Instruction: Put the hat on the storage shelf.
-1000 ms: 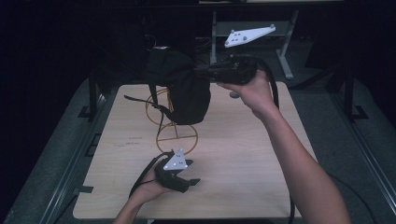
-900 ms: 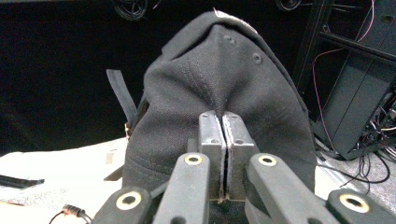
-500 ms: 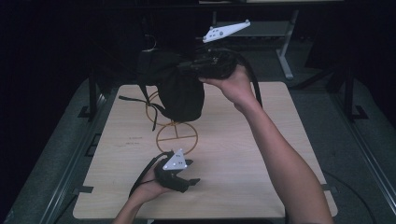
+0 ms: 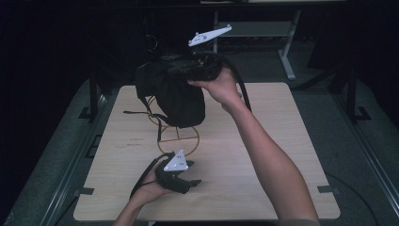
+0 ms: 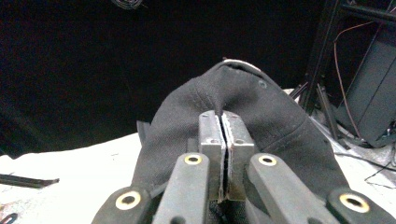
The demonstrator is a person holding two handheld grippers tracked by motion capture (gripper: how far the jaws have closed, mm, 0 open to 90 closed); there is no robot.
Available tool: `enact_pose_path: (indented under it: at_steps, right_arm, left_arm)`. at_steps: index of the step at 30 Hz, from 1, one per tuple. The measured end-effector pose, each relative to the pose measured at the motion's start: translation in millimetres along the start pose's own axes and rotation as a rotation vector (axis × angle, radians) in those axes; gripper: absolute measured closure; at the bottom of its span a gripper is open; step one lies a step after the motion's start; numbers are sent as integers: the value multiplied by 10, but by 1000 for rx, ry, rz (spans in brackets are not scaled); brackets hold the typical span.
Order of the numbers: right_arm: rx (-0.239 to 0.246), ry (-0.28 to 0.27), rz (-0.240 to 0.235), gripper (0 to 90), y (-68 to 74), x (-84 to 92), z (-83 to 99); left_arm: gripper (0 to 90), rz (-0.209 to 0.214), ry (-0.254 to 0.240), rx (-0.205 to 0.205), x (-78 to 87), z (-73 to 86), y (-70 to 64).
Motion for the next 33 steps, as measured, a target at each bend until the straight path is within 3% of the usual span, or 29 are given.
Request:
enact_pose_path:
  at_steps: [8,13,14,17,21,27,33]
  right_arm:
    - [-15,17,-7,881,-29,-235,8]
    - [-7,57,35,863,-69,-423,26]
    - [0,62,42,833,-76,-453,33]
    - [-22,88,60,622,-100,-549,75]
    - [-23,98,64,561,-120,-543,125]
    - [-50,96,29,462,-120,-456,180]
    - [-54,90,38,422,-134,-334,250]
  left_arm:
    - [322,3,2,-3,4,1,0]
    - [322,6,3,-5,-15,-1,-15]
    - [322,7,2,-4,-17,0,-19]
    - [322,9,2,-2,-10,0,-20]
    - [322,9,2,-2,-13,3,-21]
    - [321,6,6,5,-11,24,-30]
    - [321,2,3,6,15,20,-24]
Point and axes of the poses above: each handheld gripper's, and its own axes: x roughly backward along the jaws, z roughly out of its underside, y roughly to its left, the point moved 9 cm from there along -x, roughly forward along the jaws, and after that the axes turned 6 degrees about y, right-handed, at the moved point
